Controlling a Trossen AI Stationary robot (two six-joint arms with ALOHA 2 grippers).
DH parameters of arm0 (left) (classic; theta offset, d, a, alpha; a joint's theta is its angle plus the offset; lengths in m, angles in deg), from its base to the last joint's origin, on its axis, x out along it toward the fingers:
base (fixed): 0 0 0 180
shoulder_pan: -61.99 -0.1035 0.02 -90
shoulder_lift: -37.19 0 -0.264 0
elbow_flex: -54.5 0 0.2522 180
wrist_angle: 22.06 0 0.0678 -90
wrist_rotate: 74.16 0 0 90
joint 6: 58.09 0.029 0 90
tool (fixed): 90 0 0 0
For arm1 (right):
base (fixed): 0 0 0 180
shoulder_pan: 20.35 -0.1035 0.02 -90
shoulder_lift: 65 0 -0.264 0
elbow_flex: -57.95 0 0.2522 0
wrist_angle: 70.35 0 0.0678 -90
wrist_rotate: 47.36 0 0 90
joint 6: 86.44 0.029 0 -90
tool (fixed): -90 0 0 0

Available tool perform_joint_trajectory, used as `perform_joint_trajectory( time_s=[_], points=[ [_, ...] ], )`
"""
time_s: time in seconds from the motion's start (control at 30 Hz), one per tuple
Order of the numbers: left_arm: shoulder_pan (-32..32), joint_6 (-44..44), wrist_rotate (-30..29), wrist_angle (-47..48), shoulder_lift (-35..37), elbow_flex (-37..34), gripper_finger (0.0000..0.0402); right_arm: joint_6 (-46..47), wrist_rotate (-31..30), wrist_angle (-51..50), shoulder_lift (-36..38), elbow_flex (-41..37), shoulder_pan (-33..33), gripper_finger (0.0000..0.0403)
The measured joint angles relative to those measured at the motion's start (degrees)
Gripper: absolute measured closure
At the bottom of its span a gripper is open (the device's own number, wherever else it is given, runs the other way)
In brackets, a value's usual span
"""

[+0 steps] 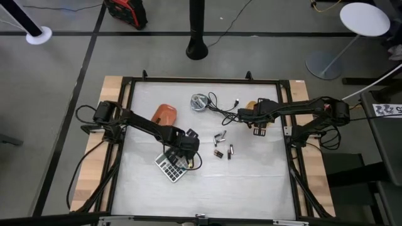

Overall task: Sort batteries
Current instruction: Put the black battery into the orange bin

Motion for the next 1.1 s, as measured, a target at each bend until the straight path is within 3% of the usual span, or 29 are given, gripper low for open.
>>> perform_joint_trajectory(
  time_s=[0.2,0.53,1.1],
  points=[
    [0.0,-2.3,0.1,0.1,-0.3,0.0,0.0278,0.0,0.0,0.6,0.0,0.0,0.0,0.0226],
    [-0.1,-12.2,2.3,0.5,-0.3,-0.1,0.0387,0.0,0.0,1.6,0.0,0.0,0.0,0.0226],
    [-1.0,-25.9,2.6,0.0,0.3,3.5,0.0391,0.0,0.1,1.5,0.0,0.0,0.0,0.0226]
  ],
)
